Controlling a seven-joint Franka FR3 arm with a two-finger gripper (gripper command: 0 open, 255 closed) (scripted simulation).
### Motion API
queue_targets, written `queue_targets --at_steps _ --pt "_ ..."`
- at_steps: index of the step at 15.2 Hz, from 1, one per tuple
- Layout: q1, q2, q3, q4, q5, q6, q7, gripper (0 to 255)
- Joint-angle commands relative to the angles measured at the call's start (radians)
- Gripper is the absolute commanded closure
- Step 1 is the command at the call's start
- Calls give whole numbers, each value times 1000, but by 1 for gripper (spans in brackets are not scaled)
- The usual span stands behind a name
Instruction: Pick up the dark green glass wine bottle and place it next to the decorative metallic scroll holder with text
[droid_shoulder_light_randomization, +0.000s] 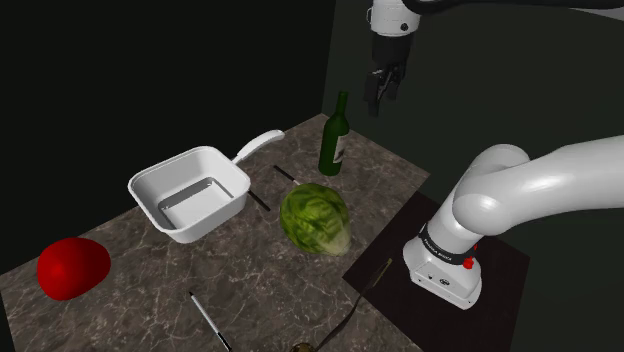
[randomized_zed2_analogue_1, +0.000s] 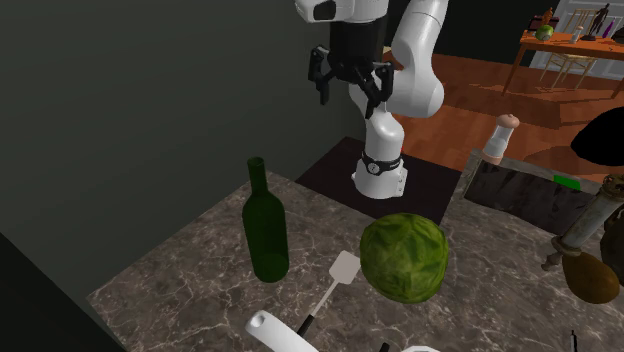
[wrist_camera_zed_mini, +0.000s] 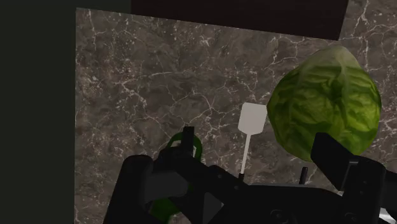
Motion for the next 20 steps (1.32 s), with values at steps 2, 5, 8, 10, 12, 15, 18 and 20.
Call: queue_targets --at_steps 2,5,8,10,12,15,18,20 --pt "-5 18 -16 -2 -7 37 -16 0" --pt "-17 81 -62 -1 -21 148 -65 0" --pt "-25 154 -107 13 -26 254 -115 0" --pt "-28 207 -137 29 -24 322 -149 0" --pt "-29 263 -166 51 -16 386 -185 0" --pt "-27 352 -209 94 8 474 -244 0" --pt "-26 375 -217 83 14 516 -255 0" --pt "-26 385 -219 65 15 544 -256 0"
